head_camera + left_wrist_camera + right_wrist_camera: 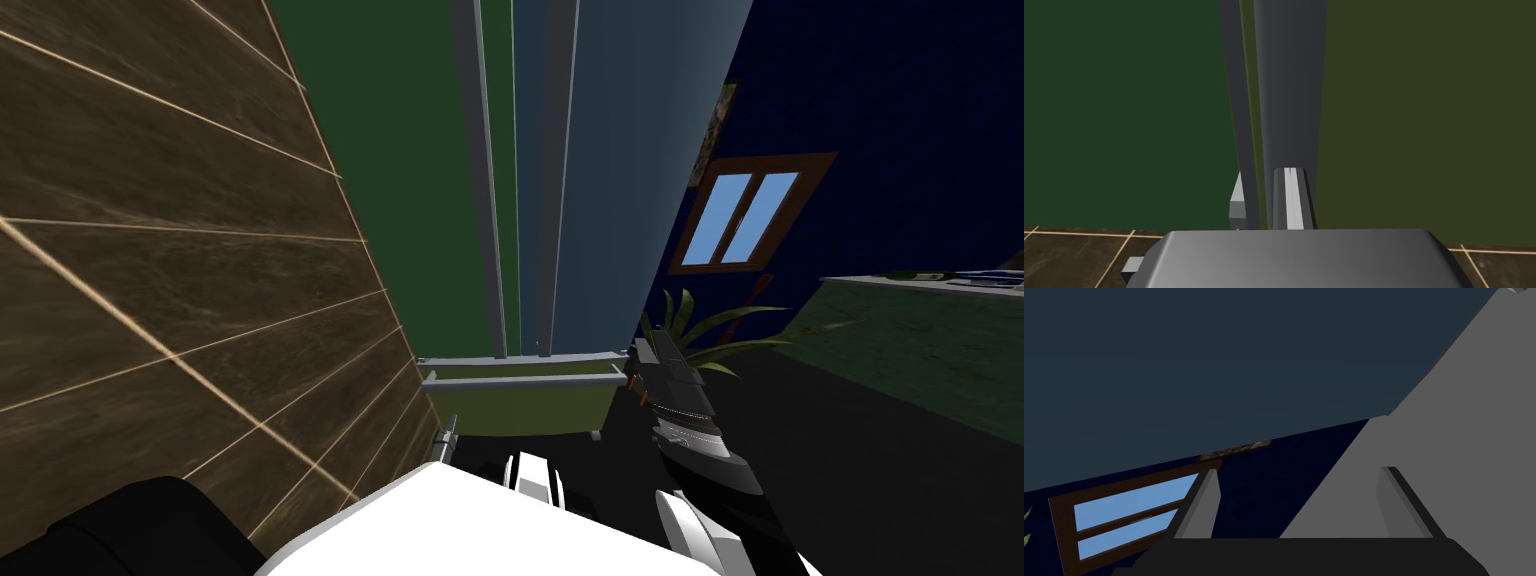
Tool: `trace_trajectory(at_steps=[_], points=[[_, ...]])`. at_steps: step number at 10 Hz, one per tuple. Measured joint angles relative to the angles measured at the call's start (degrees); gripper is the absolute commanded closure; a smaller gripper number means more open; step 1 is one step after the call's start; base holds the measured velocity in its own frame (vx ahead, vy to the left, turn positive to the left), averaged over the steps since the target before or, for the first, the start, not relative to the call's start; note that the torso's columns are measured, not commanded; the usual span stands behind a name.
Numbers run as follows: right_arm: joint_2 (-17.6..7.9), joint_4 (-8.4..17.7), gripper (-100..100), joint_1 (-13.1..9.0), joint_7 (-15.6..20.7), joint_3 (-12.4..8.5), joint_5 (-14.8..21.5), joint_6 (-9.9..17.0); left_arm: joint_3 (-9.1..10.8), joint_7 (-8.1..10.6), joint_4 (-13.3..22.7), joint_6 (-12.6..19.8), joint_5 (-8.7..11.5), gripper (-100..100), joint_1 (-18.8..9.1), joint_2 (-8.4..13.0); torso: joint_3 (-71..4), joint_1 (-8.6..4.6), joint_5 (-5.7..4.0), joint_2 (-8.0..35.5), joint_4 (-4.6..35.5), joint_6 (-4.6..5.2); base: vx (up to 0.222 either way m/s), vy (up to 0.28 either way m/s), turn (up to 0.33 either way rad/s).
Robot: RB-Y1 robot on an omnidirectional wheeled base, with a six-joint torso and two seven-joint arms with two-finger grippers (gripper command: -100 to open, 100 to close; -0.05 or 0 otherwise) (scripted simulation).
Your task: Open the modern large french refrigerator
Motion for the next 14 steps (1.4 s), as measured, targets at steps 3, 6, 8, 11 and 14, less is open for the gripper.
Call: trace_trajectory(at_steps=[3, 6, 8, 11, 14], points=[[0.0, 0.0, 0, 0.0, 0.0, 0.0, 0.0, 0.0, 0.09, 0.22, -0.5, 0.5, 0.1, -100, -0.2, 3.4, 0.1, -0.12, -0.03, 0.2, 0.0, 0.00, 0.028, -0.002, 0.001], [0.0, 0.0, 0, 0.0, 0.0, 0.0, 0.0, 0.0, 0.39, 0.47, -0.3, 2.3, 0.5, -100, -2.3, 3.8, 0.2, -0.16, -0.04, 0.3, 0.1, 0.00, 0.052, -0.007, 0.000], [0.0, 0.0, 0, 0.0, 0.0, 0.0, 0.0, 0.0, 0.46, 0.74, -1.7, 4.2, 0.7, -100, -2.8, 4.0, 0.2, -0.15, -0.04, 0.4, 0.1, 0.00, 0.032, -0.011, 0.001], [0.0, 0.0, 0, 0.0, 0.0, 0.0, 0.0, 0.0, 0.53, 1.00, -2.3, 6.6, 1.0, -100, -3.7, 2.1, 0.2, -0.14, -0.04, 0.3, 0.1, 0.00, 0.024, -0.007, 0.000], [0.0, 0.0, 0, 0.0, 0.0, 0.0, 0.0, 0.0, 0.78, 1.43, -3.3, 8.9, 1.2, -100, -4.9, 2.8, 0.1, -0.16, -0.04, 0.3, 0.1, 0.00, 0.027, -0.010, 0.000]])
